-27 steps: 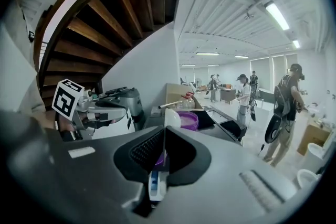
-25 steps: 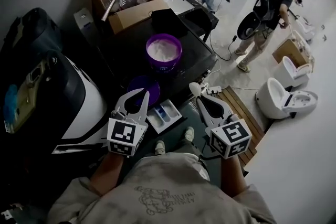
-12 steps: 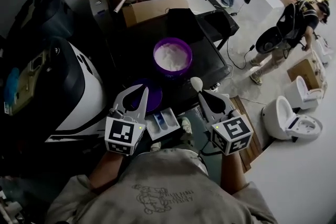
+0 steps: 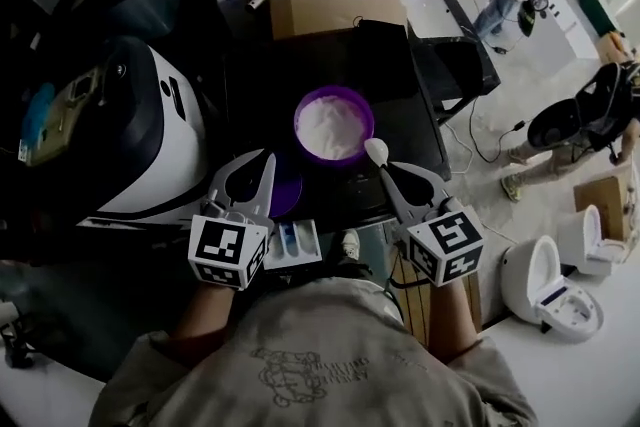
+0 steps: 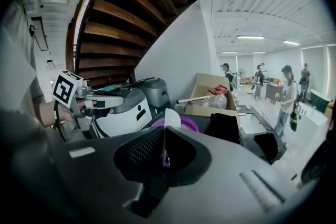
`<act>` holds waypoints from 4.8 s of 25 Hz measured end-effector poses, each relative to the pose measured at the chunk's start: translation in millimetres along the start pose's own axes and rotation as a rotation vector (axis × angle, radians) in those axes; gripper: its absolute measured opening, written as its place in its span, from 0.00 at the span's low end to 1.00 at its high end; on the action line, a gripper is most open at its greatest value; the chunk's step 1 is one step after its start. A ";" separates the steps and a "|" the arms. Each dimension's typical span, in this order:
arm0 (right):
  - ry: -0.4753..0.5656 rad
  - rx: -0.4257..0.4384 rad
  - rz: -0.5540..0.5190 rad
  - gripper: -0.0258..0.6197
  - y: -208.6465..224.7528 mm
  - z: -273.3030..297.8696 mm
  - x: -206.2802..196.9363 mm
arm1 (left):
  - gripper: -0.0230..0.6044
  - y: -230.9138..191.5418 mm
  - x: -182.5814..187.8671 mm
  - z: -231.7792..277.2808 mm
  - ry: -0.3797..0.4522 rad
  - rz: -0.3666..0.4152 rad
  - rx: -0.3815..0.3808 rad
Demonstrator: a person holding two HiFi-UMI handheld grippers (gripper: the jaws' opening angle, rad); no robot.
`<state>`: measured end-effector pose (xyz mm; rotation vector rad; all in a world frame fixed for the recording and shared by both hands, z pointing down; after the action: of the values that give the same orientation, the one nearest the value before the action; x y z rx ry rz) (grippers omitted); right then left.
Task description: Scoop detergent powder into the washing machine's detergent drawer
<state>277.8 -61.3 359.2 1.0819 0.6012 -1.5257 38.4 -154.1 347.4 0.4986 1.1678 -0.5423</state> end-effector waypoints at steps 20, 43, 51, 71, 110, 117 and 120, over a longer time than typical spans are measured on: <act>-0.038 0.259 -0.086 0.09 58.9 36.6 13.5 | 0.04 38.0 -6.9 8.4 -0.086 -0.046 0.279; -0.234 0.135 -0.257 0.09 38.0 110.7 45.7 | 0.04 -7.5 -5.2 17.5 -0.061 -0.003 0.191; -0.450 0.085 -0.438 0.09 24.9 154.7 38.5 | 0.04 -14.0 -6.9 15.4 -0.050 -0.018 0.161; -0.707 0.004 -0.566 0.09 19.0 207.5 15.5 | 0.04 -13.7 -33.0 12.7 -0.069 -0.077 0.111; -0.344 0.502 0.442 0.09 36.9 161.5 16.9 | 0.04 -21.5 -33.1 -7.9 -0.053 -0.114 0.140; -0.136 0.615 0.719 0.09 35.0 143.6 25.8 | 0.04 -25.0 -26.5 -12.0 -0.041 -0.105 0.160; -0.116 0.678 0.784 0.09 34.0 138.1 24.4 | 0.04 -25.8 -23.9 -14.7 -0.039 -0.099 0.172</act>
<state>268.3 -197.4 406.3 1.4824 -0.4439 -1.0717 4.5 -161.5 363.1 0.5763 1.1180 -0.7395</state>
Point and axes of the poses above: the fingertips, and each gripper's own axes: z forward along the fingers, y to its right, x out of its top, the point moved 8 cm from there along -z, backward along the fingers, and after that the axes turned 4 degrees about z, right-handed, at the moved point
